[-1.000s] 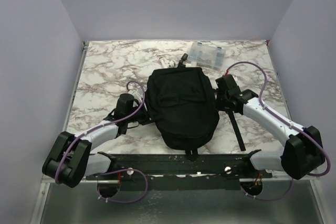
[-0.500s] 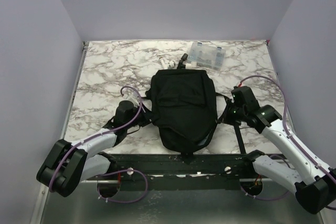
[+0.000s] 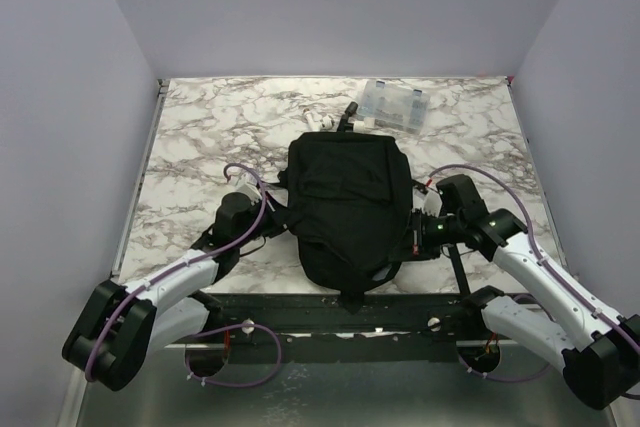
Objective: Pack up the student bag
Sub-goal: Zip the student bag at the center of the board.
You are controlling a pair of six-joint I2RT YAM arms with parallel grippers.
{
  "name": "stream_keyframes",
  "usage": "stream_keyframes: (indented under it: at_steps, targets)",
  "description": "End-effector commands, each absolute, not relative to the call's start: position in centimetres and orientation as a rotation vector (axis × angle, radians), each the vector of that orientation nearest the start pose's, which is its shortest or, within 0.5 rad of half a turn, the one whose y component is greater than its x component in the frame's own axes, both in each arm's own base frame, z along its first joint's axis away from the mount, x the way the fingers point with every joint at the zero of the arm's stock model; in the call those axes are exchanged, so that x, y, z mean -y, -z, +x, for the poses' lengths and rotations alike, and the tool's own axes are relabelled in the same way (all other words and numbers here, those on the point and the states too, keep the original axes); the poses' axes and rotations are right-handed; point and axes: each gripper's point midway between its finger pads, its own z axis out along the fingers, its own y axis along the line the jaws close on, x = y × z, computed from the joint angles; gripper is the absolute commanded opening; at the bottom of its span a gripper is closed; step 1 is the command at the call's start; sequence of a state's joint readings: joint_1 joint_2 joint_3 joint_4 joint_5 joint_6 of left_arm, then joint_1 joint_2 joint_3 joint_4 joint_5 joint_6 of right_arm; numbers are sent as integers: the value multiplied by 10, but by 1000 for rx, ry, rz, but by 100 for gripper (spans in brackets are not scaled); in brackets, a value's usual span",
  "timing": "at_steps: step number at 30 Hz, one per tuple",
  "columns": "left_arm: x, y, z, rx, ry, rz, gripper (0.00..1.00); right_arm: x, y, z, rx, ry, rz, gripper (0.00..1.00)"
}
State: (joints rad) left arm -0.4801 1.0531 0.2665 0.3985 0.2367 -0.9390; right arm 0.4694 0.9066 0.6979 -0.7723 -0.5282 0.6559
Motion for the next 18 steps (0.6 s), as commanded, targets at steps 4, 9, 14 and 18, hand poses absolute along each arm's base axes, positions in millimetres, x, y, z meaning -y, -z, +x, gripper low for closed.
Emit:
stream_keyframes:
  at_steps: [4,9,14,18]
  targets:
    - [210,-107,255,-2080,1086,-304,0,-210,-165,91,-2676,-1450,-238,1]
    - [214,-113,253,-2072,1104,-262,0,-209,-163,98,-2664,-1397,-237,1]
    - [220,-115,242,-2096,1151,-187,33,-215,-165,104,-2630,-1432,-234,1]
    - [218,-118,231,-2114,1159,-159,60,-218,-160,110,-2613,-1444,-212,1]
